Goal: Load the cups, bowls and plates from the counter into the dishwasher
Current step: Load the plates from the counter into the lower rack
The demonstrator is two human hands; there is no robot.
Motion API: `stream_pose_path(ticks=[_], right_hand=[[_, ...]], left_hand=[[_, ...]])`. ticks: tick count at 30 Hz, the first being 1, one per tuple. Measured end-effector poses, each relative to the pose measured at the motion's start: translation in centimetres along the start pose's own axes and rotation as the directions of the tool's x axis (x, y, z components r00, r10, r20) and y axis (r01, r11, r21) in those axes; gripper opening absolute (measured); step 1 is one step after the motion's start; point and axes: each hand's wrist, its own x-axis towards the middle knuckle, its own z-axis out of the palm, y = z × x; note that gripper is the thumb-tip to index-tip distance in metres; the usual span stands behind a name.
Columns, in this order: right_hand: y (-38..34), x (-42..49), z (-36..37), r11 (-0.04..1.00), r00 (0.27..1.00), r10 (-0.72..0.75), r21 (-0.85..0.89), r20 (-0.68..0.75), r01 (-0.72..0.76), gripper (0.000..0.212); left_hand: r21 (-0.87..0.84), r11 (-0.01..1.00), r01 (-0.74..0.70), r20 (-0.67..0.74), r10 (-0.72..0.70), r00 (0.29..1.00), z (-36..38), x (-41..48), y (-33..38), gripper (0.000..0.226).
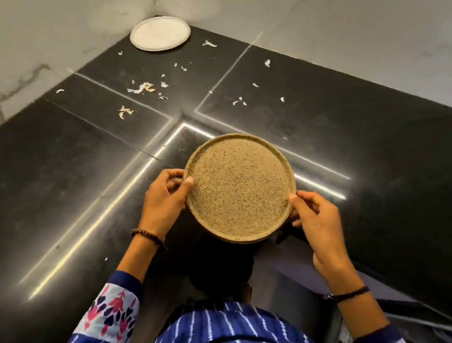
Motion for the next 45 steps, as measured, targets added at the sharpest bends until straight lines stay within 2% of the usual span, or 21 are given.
stream_pose_path(ticks=[3,8,16,18,21,27,31,33,37,41,45], right_hand=[[0.9,-1.9,-2.0,1.0,0.999,0.007,0.003,-0.043,-0.006,0.021],[2.9,-6.3,-4.6,1.0,0.98,0.018,0.016,-0.197,-0.015,0.019],[6.4,-17.7,-6.0,0.995,0.925,0.088,0.072,-0.369,-0.066,0.021],[8.1,-22.9,-6.7,0.986,0.862,0.153,0.127,-0.483,-0.104,0.023],[9.4,-26.0,-6.9,0.981,0.845,0.188,0.138,-0.5,-0.137,0.023],[13.0,-35.8,-9.4,0.953,0.709,0.304,0.205,-0.637,-0.224,0.02],[15.0,-40.9,-11.9,0.936,0.613,0.353,0.265,-0.707,-0.233,0.012],[16.0,-42.6,-12.9,0.929,0.595,0.369,0.274,-0.714,-0.248,0.011],[18.7,-48.0,-16.4,0.908,0.505,0.417,0.321,-0.755,-0.269,0.021],[21.6,-53.6,-20.9,0.886,0.449,0.464,0.389,-0.764,-0.253,0.022],[24.6,-58.5,-25.8,0.873,0.415,0.487,0.421,-0.768,-0.247,0.019]], left_hand=[[-0.002,1.0,-0.019,0.084,0.019,0.996,1.1,-1.1,0.1,0.012],[-0.013,0.998,-0.063,0.208,0.064,0.976,3.0,-3.2,0.4,0.016],[-0.013,0.994,-0.112,0.435,0.106,0.894,2.4,-9.1,-0.6,0.018],[-0.024,0.993,-0.112,0.576,0.106,0.811,2.7,-12.2,-1.1,0.017],[-0.034,0.997,-0.073,0.598,0.079,0.797,2.8,-13.8,-2.3,0.017],[0.032,0.996,-0.082,0.783,0.026,0.621,5.6,-21.1,-4.2,0.019],[0.055,0.992,-0.117,0.849,0.016,0.528,8.4,-25.8,-4.9,0.022],[0.071,0.987,-0.142,0.861,0.011,0.508,9.4,-27.6,-5.2,0.021],[0.106,0.972,-0.212,0.901,-0.003,0.433,12.4,-33.9,-5.9,0.023],[0.133,0.962,-0.238,0.931,-0.039,0.363,14.8,-40.9,-6.5,0.024],[0.179,0.952,-0.249,0.938,-0.088,0.335,16.9,-47.9,-7.5,0.023]])
